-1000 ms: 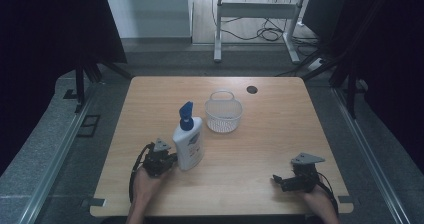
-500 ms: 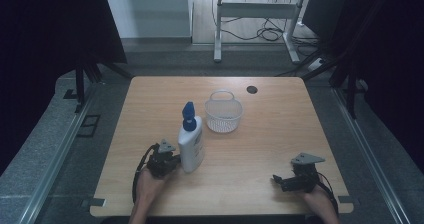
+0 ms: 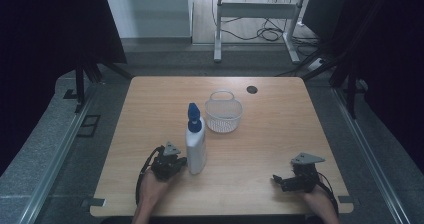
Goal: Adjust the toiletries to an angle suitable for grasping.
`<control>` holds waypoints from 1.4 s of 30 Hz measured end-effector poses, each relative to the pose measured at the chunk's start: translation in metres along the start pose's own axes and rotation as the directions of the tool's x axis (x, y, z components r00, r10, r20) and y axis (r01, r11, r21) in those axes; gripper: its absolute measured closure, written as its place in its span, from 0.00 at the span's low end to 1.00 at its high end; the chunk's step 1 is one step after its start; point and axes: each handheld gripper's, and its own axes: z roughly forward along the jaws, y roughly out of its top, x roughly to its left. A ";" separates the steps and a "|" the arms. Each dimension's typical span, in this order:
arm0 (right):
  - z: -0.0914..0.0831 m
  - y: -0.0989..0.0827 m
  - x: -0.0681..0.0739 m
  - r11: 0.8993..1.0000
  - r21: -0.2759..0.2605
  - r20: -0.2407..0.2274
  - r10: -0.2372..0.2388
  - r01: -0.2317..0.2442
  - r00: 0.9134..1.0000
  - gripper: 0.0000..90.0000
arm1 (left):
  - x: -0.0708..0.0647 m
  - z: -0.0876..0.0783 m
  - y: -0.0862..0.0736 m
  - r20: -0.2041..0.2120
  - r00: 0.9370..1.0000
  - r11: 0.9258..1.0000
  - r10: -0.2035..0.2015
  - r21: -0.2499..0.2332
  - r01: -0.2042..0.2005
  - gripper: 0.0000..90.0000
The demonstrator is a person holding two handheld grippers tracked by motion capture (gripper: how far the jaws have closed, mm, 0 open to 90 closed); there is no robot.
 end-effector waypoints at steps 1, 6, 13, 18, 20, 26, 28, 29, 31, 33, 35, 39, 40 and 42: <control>0.000 0.000 0.000 1.000 0.000 0.000 0.000 0.000 1.000 0.00 | -0.002 0.000 0.000 0.002 1.000 1.000 0.001 0.000 -0.001 0.99; 0.000 0.000 0.000 1.000 0.000 0.000 0.000 0.000 1.000 0.00 | -0.007 0.001 0.000 0.009 1.000 1.000 0.010 0.002 -0.010 0.99; 0.000 0.000 0.000 1.000 0.000 0.000 0.000 0.000 1.000 0.00 | -0.016 0.001 0.000 0.019 0.999 1.000 0.030 0.006 -0.030 0.99; 0.000 0.000 0.000 1.000 0.000 0.000 0.000 0.000 1.000 0.00 | -0.020 0.001 0.001 0.033 0.999 0.999 0.041 0.004 -0.041 0.99; 0.000 0.000 0.000 1.000 0.000 0.000 0.000 0.000 1.000 0.00 | -0.022 0.001 0.002 0.039 0.998 0.999 0.045 0.002 -0.046 0.99; 0.000 0.000 0.000 1.000 0.000 0.000 0.000 0.000 1.000 0.00 | -0.029 0.002 0.004 0.058 0.997 0.998 0.060 -0.002 -0.060 0.99; 0.000 0.000 0.000 1.000 0.000 0.000 0.000 0.000 1.000 0.00 | -0.031 0.003 0.004 0.068 0.995 0.998 0.068 -0.004 -0.068 0.99; 0.000 0.000 0.000 1.000 0.000 0.000 0.000 0.000 1.000 0.00 | -0.032 0.003 0.005 0.072 0.995 0.997 0.071 -0.005 -0.071 0.99; 0.000 0.000 0.000 1.000 0.000 0.000 0.000 0.000 1.000 0.00 | -0.035 0.003 0.005 0.078 0.994 0.997 0.072 -0.006 -0.072 0.99; 0.000 0.000 0.000 1.000 0.000 0.000 0.000 0.000 1.000 0.00 | -0.037 0.003 0.006 0.086 0.993 0.997 0.080 -0.006 -0.080 0.99; 0.000 0.000 0.000 1.000 0.000 0.000 0.000 0.000 1.000 0.00 | -0.040 0.004 0.007 0.094 0.992 0.996 0.087 -0.007 -0.087 0.99; 0.000 0.000 0.000 1.000 0.000 0.000 0.000 0.000 1.000 0.00 | -0.044 0.004 0.009 0.111 0.989 0.995 0.102 -0.015 -0.101 0.99; 0.000 0.000 0.000 1.000 0.000 0.000 0.000 0.000 1.000 0.00 | -0.045 0.005 0.010 0.110 0.988 0.994 0.105 -0.015 -0.104 0.99; 0.000 0.000 0.000 1.000 0.000 0.000 0.000 0.000 1.000 0.00 | -0.047 0.005 0.011 0.112 0.988 0.994 0.110 -0.017 -0.109 0.99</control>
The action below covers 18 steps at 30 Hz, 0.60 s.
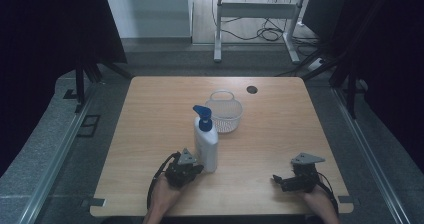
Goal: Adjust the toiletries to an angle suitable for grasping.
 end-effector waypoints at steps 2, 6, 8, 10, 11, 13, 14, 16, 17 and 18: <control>0.000 0.000 0.000 1.000 0.000 0.000 0.000 0.000 1.000 0.00 | -0.001 0.001 0.002 0.006 1.000 1.000 0.002 -0.004 -0.002 0.99; 0.000 0.000 0.000 1.000 0.001 0.001 -0.001 0.001 1.000 0.00 | -0.003 0.005 0.005 0.005 1.000 1.000 0.015 -0.007 -0.015 0.99; 0.000 0.000 0.000 1.000 0.001 0.001 -0.001 0.001 1.000 0.00 | -0.004 0.007 0.006 0.007 1.000 1.000 0.020 -0.005 -0.020 0.99; 0.000 0.000 0.000 1.000 0.001 0.001 -0.001 0.001 1.000 0.00 | -0.004 0.007 0.006 0.006 1.000 1.000 0.024 -0.002 -0.023 0.98; 0.000 0.000 0.000 1.000 0.001 0.001 -0.001 0.001 1.000 0.00 | -0.004 0.007 0.006 0.006 1.000 1.000 0.022 -0.002 -0.022 0.98; 0.000 0.000 0.000 1.000 0.001 0.001 -0.001 0.001 1.000 0.00 | -0.004 0.006 0.006 0.005 1.000 1.000 0.018 -0.005 -0.018 0.97; 0.000 0.000 0.000 1.000 0.001 0.001 -0.001 0.001 1.000 0.00 | -0.004 0.005 0.006 0.004 1.000 1.000 0.017 -0.007 -0.017 0.97; 0.000 0.000 0.000 1.000 0.001 0.001 -0.001 0.001 1.000 0.00 | -0.003 0.002 0.006 0.007 1.000 1.000 0.013 -0.014 -0.013 0.96; 0.000 0.000 0.000 1.000 0.001 0.001 -0.001 0.001 1.000 0.00 | -0.003 0.000 0.006 0.007 1.000 1.000 0.012 -0.016 -0.012 0.95; 0.000 0.000 0.000 1.000 0.000 -0.001 0.001 -0.001 1.000 0.00 | -0.003 -0.001 0.005 0.006 1.000 1.000 0.009 -0.019 -0.009 0.94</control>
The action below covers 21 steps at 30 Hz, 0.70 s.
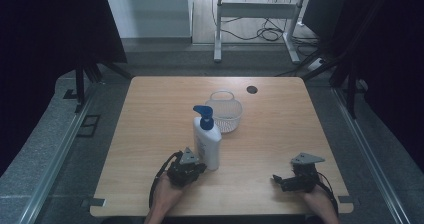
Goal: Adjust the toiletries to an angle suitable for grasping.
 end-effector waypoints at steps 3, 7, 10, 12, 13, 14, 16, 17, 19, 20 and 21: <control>0.000 0.000 0.000 1.000 0.000 0.000 0.000 0.000 1.000 0.00 | 0.000 -0.005 -0.001 -0.007 1.000 1.000 -0.006 -0.005 0.006 0.90; 0.000 0.000 0.000 1.000 0.000 0.000 0.000 0.000 1.000 0.00 | 0.003 -0.012 -0.005 -0.032 0.999 1.000 -0.019 -0.013 0.018 0.81; 0.000 0.000 0.000 1.000 0.000 0.000 0.000 0.000 1.000 0.00 | 0.003 -0.013 -0.007 -0.044 0.999 1.000 -0.017 -0.008 0.017 0.76; 0.000 0.000 0.000 1.000 0.000 -0.001 -0.001 0.001 1.000 0.00 | 0.004 -0.014 -0.009 -0.059 0.998 1.000 -0.014 -0.002 0.014 0.72; 0.000 0.000 0.000 1.000 0.000 -0.001 -0.002 0.002 1.000 0.00 | 0.005 -0.015 -0.011 -0.066 0.998 1.000 -0.012 0.001 0.012 0.70; 0.000 0.000 0.000 1.000 0.000 -0.002 -0.002 0.002 1.000 0.00 | 0.005 -0.015 -0.011 -0.068 0.998 1.000 -0.014 0.001 0.014 0.68; 0.000 0.000 0.000 1.000 0.000 -0.002 -0.003 0.003 1.000 0.00 | 0.006 -0.016 -0.014 -0.068 0.997 1.000 -0.020 0.002 0.020 0.63; 0.000 0.000 0.000 1.000 0.001 -0.003 -0.003 0.003 1.000 0.00 | 0.007 -0.017 -0.015 -0.069 0.997 1.000 -0.020 0.002 0.020 0.61; 0.000 0.000 0.000 1.000 0.005 -0.004 -0.004 0.004 1.000 0.00 | 0.008 -0.017 -0.017 -0.069 0.997 1.000 -0.021 0.000 0.021 0.54; 0.000 0.000 0.000 1.000 0.005 -0.003 -0.004 0.004 1.000 0.00 | 0.009 -0.018 -0.018 -0.068 0.997 1.000 -0.025 -0.002 0.025 0.54; -0.001 0.001 0.000 1.000 0.006 -0.002 -0.006 0.006 1.000 0.00 | 0.010 -0.018 -0.020 -0.073 0.997 1.000 -0.023 -0.004 0.022 0.50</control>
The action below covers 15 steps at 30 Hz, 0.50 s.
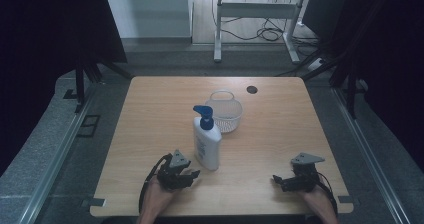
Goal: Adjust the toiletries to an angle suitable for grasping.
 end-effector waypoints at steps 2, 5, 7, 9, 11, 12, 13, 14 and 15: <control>0.000 0.000 0.001 1.000 0.000 0.000 -0.004 0.004 1.000 0.00 | 0.001 0.000 -0.002 -0.004 1.000 1.000 -0.004 -0.002 0.004 0.41; -0.001 0.001 0.002 1.000 0.002 0.004 -0.011 0.011 1.000 0.00 | 0.001 -0.001 -0.006 -0.030 1.000 1.000 0.005 0.005 -0.005 0.35; -0.002 0.001 0.003 1.000 -0.003 0.001 -0.017 0.017 1.000 0.00 | 0.001 -0.001 -0.007 -0.039 0.999 1.000 0.006 0.014 -0.006 0.29; -0.003 0.002 0.003 1.000 -0.012 -0.002 -0.020 0.020 1.000 0.00 | 0.000 -0.001 -0.009 -0.053 0.999 1.000 0.007 0.025 -0.005 0.24; -0.005 0.003 0.004 0.999 -0.023 -0.005 -0.027 0.027 1.000 0.00 | 0.000 -0.001 -0.011 -0.061 0.998 0.999 0.002 0.033 0.000 0.19; -0.005 0.003 0.004 0.999 -0.023 -0.005 -0.027 0.027 1.000 0.00 | 0.001 -0.001 -0.012 -0.065 0.998 0.999 0.005 0.042 -0.002 0.19; -0.006 0.004 0.005 0.999 -0.026 -0.007 -0.026 0.026 1.000 0.00 | 0.000 -0.001 -0.013 -0.070 0.998 0.999 -0.001 0.045 0.004 0.18; -0.006 0.005 0.005 0.999 -0.030 -0.012 -0.026 0.026 1.000 0.00 | 0.001 0.000 -0.013 -0.075 0.997 0.999 0.000 0.053 0.004 0.16; -0.007 0.005 0.006 0.999 -0.033 -0.014 -0.028 0.027 1.000 0.00 | 0.001 0.000 -0.014 -0.080 0.997 0.998 0.000 0.060 0.005 0.15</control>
